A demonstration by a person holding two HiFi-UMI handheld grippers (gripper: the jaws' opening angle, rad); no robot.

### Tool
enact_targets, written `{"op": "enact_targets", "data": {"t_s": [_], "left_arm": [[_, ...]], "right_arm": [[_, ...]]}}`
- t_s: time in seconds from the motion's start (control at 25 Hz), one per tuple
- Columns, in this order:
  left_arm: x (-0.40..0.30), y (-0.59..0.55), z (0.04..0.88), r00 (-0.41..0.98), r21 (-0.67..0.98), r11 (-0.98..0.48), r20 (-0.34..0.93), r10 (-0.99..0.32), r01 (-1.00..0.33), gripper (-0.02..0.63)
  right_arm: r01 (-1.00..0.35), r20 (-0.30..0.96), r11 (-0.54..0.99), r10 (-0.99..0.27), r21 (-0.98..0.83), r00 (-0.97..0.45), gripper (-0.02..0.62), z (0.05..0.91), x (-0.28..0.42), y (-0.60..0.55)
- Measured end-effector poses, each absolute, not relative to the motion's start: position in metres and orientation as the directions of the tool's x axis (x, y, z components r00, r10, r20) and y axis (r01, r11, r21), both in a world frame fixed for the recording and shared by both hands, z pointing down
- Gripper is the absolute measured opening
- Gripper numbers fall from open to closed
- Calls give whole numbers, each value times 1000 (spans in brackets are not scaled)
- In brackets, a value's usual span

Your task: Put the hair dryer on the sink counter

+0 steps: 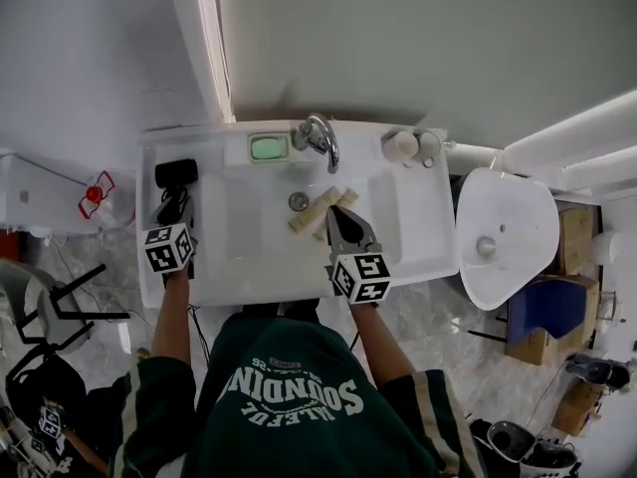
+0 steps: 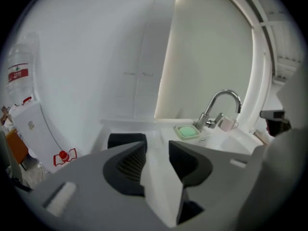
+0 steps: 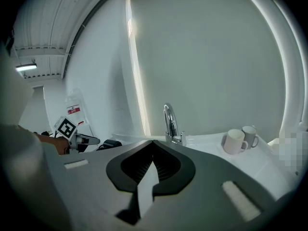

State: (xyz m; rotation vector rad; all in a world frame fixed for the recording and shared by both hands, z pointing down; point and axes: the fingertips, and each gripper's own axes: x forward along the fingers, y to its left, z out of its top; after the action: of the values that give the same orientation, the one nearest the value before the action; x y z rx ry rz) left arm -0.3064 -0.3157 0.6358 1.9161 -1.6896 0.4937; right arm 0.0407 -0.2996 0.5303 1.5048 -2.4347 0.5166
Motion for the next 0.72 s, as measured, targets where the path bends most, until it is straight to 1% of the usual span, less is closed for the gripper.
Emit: {"op": "enact_targets", "data": {"t_s": [0.08,0.12,0.16,0.32,0.44,0.52,0.72], "left_arm": [[-283,-311,620,188,158,-119,565,-803,-980,174],[-271,-309,612,216,166,-147,550,-807,-975,138],[-258,-307,605,245,175,-178,535,-808,-968,123],[-214,-300,578,337,182,-283,483,-808,-941,96],[-185,-293,560,378,170,-338,444,-812,-926,75],[-170,-289,550,394,169,-357,419,-818,-919,53],[-147,-283,530,414,170,-378,369,-832,-910,51]], "right_arm": [[-894,362,414,-817,-173,-449,3,526,46,-300],[-892,354,417,-819,-173,-451,3,523,47,-300],[-891,344,421,-822,-172,-455,3,520,48,-300],[-882,299,439,-830,-171,-471,3,507,52,-301],[-877,283,449,-830,-171,-480,2,503,57,-300],[-873,273,458,-829,-169,-488,2,500,60,-298],[-865,249,474,-828,-167,-502,2,492,63,-295]]}}
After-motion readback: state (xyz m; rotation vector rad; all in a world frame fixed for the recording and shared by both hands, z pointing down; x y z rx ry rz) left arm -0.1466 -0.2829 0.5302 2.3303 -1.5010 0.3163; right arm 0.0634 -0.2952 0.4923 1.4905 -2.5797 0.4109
